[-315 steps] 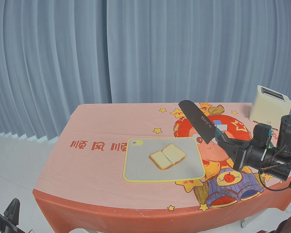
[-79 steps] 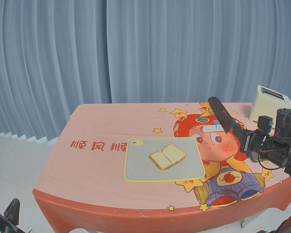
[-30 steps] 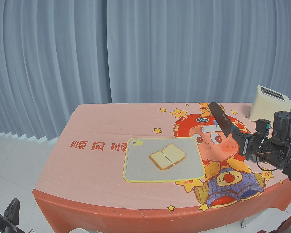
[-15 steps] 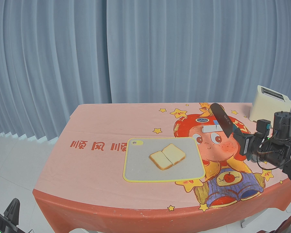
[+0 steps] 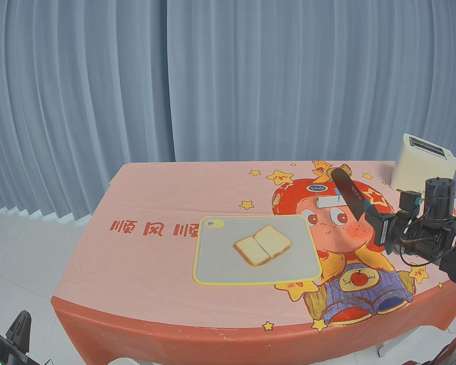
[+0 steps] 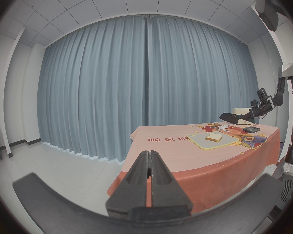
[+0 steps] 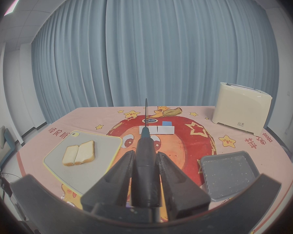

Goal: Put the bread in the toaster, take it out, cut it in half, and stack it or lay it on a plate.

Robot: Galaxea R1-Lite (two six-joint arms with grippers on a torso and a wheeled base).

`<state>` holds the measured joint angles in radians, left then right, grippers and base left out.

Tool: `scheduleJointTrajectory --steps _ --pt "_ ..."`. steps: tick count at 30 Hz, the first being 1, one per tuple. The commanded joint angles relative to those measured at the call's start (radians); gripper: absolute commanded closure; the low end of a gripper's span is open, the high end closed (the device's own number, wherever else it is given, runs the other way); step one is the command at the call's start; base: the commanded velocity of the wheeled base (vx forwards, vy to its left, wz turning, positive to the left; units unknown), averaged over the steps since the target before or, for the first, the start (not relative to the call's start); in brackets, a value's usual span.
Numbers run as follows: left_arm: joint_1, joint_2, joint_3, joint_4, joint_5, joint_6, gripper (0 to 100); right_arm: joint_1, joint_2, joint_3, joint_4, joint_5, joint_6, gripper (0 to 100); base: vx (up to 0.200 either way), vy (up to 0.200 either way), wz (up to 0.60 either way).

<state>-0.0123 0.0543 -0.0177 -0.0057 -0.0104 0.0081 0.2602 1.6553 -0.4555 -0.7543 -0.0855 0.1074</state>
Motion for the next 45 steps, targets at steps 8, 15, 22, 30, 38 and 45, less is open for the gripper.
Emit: scheduleJointTrajectory --steps 8,15,22,30,38,45 --pt "0.000 0.003 0.018 0.000 0.000 0.001 100 -0.010 0.012 -0.002 0.000 0.000 -0.002 100 0.000 0.000 0.00" --pt "0.000 0.001 0.018 0.000 0.000 0.000 100 -0.010 0.012 -0.002 0.000 0.000 -0.003 100 0.000 0.000 0.00" --pt "0.000 0.001 0.018 0.000 0.000 0.000 100 -0.010 0.015 0.000 0.001 0.000 -0.003 100 0.000 0.000 0.00" --pt "0.000 0.001 0.018 0.000 0.000 0.001 100 -0.010 0.015 0.003 0.001 0.000 -0.003 100 0.000 0.000 0.00" --pt "0.000 0.001 0.018 0.000 0.000 0.000 100 -0.013 0.014 0.009 0.006 -0.003 -0.003 100 0.000 0.000 0.00" --pt "0.000 0.001 0.018 0.000 0.000 0.000 100 -0.038 0.037 0.009 0.006 -0.007 -0.005 100 0.000 0.000 0.00"
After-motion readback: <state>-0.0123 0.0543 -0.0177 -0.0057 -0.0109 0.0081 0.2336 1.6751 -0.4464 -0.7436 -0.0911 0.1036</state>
